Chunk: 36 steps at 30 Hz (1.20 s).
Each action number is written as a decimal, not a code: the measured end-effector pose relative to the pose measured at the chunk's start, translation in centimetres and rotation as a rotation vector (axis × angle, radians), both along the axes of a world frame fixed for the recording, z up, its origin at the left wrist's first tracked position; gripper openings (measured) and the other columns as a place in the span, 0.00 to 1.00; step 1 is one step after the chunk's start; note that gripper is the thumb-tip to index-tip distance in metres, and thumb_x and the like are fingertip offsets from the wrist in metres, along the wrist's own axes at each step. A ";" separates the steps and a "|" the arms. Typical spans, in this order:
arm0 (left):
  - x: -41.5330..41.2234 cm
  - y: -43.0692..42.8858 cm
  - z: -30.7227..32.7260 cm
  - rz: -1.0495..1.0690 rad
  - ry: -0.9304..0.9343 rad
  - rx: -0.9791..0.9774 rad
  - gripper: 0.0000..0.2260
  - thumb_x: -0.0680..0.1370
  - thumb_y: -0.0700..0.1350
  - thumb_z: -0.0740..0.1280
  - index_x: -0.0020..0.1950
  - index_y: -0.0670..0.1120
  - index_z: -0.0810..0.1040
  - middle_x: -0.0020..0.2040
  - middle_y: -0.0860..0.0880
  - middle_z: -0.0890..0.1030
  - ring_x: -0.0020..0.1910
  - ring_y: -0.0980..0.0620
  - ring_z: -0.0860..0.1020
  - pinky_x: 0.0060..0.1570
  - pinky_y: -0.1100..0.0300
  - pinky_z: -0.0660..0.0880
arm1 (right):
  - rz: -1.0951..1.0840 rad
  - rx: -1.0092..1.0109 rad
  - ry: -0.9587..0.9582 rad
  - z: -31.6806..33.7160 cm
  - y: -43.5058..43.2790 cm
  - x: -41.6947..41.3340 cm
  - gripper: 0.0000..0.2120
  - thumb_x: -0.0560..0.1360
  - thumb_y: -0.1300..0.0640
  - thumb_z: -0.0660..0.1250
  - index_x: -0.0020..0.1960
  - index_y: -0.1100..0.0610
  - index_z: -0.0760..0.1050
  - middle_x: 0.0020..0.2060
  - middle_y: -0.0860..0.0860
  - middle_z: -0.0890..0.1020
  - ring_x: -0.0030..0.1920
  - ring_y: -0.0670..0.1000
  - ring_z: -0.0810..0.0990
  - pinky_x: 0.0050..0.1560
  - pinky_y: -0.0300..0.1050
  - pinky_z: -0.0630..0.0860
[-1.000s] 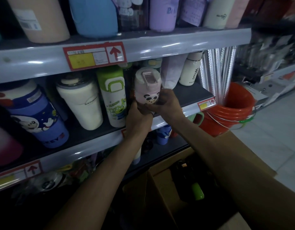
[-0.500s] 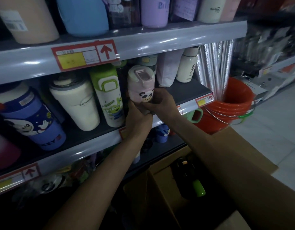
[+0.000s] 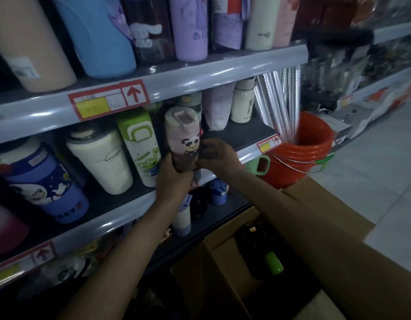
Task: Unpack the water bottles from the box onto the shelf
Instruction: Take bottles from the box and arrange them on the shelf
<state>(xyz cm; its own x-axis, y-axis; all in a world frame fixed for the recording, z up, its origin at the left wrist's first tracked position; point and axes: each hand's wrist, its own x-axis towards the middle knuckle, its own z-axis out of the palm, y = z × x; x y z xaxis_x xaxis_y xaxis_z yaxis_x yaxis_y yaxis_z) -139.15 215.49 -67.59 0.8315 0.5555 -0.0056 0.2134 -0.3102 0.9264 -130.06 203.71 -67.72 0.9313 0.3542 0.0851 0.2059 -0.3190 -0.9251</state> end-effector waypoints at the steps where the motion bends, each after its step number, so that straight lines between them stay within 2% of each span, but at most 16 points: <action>1: -0.1 0.1 0.1 -0.007 0.001 -0.004 0.20 0.71 0.46 0.68 0.63 0.51 0.76 0.60 0.49 0.82 0.57 0.47 0.80 0.58 0.48 0.78 | -0.005 -0.005 0.000 0.0 -0.3 -0.1 0.30 0.68 0.66 0.79 0.68 0.63 0.74 0.51 0.54 0.80 0.52 0.51 0.80 0.57 0.54 0.78; 4: -0.3 0.2 0.1 -0.033 0.004 0.025 0.15 0.74 0.42 0.70 0.60 0.52 0.76 0.56 0.51 0.82 0.55 0.48 0.81 0.58 0.46 0.79 | -0.019 -0.014 0.009 0.3 -1.6 -0.3 0.33 0.68 0.65 0.80 0.70 0.62 0.73 0.56 0.58 0.81 0.56 0.54 0.81 0.60 0.56 0.78; 9: -1.5 -0.5 0.1 -0.059 -0.003 0.097 0.20 0.73 0.47 0.74 0.64 0.53 0.76 0.54 0.56 0.81 0.55 0.51 0.81 0.55 0.50 0.80 | -0.002 -0.157 -0.089 0.9 -4.4 -1.1 0.33 0.68 0.57 0.81 0.71 0.57 0.74 0.59 0.56 0.82 0.59 0.55 0.81 0.61 0.58 0.78; 11: -2.1 -1.0 0.2 -0.073 -0.007 0.094 0.20 0.74 0.48 0.74 0.65 0.53 0.75 0.56 0.56 0.80 0.58 0.51 0.80 0.58 0.51 0.79 | 0.005 -0.220 -0.103 1.4 -5.9 -1.9 0.34 0.68 0.55 0.80 0.72 0.55 0.72 0.60 0.56 0.81 0.60 0.55 0.80 0.61 0.58 0.78; 13: -2.7 -1.5 0.2 -0.093 0.008 0.137 0.24 0.74 0.49 0.73 0.69 0.51 0.74 0.62 0.52 0.80 0.62 0.49 0.78 0.62 0.49 0.77 | 0.012 -0.271 -0.124 2.0 -7.6 -2.9 0.35 0.69 0.55 0.81 0.72 0.55 0.72 0.60 0.55 0.81 0.60 0.55 0.81 0.60 0.58 0.79; 16: -3.7 -2.9 -0.1 -0.161 0.027 0.207 0.26 0.75 0.48 0.72 0.73 0.50 0.71 0.65 0.51 0.77 0.60 0.52 0.76 0.58 0.54 0.75 | 0.041 -0.341 -0.178 2.5 -10.3 -4.6 0.32 0.69 0.57 0.80 0.70 0.56 0.73 0.56 0.50 0.80 0.59 0.52 0.81 0.61 0.50 0.78; 17: -4.1 -3.5 -0.2 -0.199 0.019 0.244 0.25 0.76 0.48 0.73 0.72 0.50 0.72 0.64 0.52 0.76 0.60 0.53 0.76 0.56 0.56 0.74 | 0.054 -0.369 -0.184 2.7 -11.2 -5.2 0.32 0.69 0.58 0.80 0.70 0.56 0.72 0.55 0.48 0.79 0.59 0.50 0.80 0.60 0.45 0.77; 19: -4.8 -4.6 -0.7 -0.286 0.007 0.362 0.27 0.76 0.51 0.73 0.74 0.50 0.71 0.66 0.51 0.75 0.64 0.52 0.75 0.60 0.56 0.74 | 0.075 -0.411 -0.201 2.8 -13.0 -6.6 0.32 0.68 0.59 0.80 0.70 0.55 0.73 0.55 0.45 0.77 0.59 0.49 0.79 0.59 0.41 0.75; 22: -5.6 -5.8 -1.6 -0.506 0.035 0.685 0.33 0.76 0.58 0.71 0.78 0.51 0.66 0.73 0.51 0.72 0.70 0.51 0.72 0.66 0.55 0.71 | 0.139 -0.566 -0.245 2.3 -16.3 -8.2 0.36 0.68 0.54 0.81 0.72 0.53 0.71 0.63 0.48 0.77 0.65 0.52 0.76 0.61 0.38 0.70; 24: -5.7 -6.5 -2.5 -0.630 0.094 0.849 0.37 0.76 0.64 0.68 0.81 0.53 0.61 0.78 0.52 0.66 0.75 0.50 0.67 0.71 0.53 0.68 | 0.168 -0.694 -0.235 1.3 -18.4 -8.9 0.39 0.67 0.48 0.80 0.74 0.49 0.68 0.68 0.51 0.73 0.69 0.53 0.72 0.66 0.43 0.70; 27: -5.6 -7.6 -4.0 -0.754 0.213 0.960 0.40 0.76 0.71 0.62 0.83 0.59 0.51 0.82 0.53 0.56 0.80 0.48 0.59 0.75 0.49 0.63 | 0.204 -0.907 -0.201 -1.0 -21.2 -9.7 0.43 0.66 0.39 0.77 0.77 0.48 0.64 0.70 0.53 0.70 0.70 0.56 0.69 0.70 0.50 0.68; 29: -5.4 -8.5 -4.8 -0.827 0.288 1.022 0.41 0.76 0.73 0.59 0.83 0.60 0.46 0.83 0.52 0.51 0.81 0.48 0.55 0.77 0.47 0.60 | 0.227 -1.006 -0.145 -2.8 -23.1 -10.1 0.45 0.67 0.36 0.75 0.78 0.49 0.62 0.70 0.55 0.68 0.72 0.59 0.66 0.72 0.51 0.66; 32: -5.3 -9.9 -6.1 -0.901 0.344 1.088 0.41 0.76 0.74 0.57 0.83 0.61 0.44 0.84 0.52 0.49 0.82 0.47 0.52 0.78 0.47 0.55 | 0.311 -1.201 -0.166 -5.1 -25.3 -10.9 0.44 0.70 0.36 0.71 0.79 0.50 0.59 0.75 0.60 0.61 0.77 0.65 0.57 0.76 0.60 0.61; 36: -5.3 -11.7 -8.7 -0.981 0.390 1.148 0.40 0.77 0.70 0.60 0.83 0.60 0.44 0.84 0.52 0.50 0.82 0.48 0.53 0.77 0.48 0.55 | 0.375 -1.160 -0.243 -6.5 -26.2 -13.0 0.34 0.76 0.41 0.67 0.78 0.50 0.62 0.70 0.55 0.69 0.71 0.62 0.66 0.73 0.58 0.64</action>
<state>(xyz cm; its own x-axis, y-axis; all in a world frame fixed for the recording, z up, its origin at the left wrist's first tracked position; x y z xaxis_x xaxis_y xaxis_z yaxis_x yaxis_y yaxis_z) -144.44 203.78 -76.27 0.9064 -0.3262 -0.2684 -0.3273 -0.9440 0.0417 -143.08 177.50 -74.19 0.7606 0.5761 -0.2995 0.5870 -0.8072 -0.0618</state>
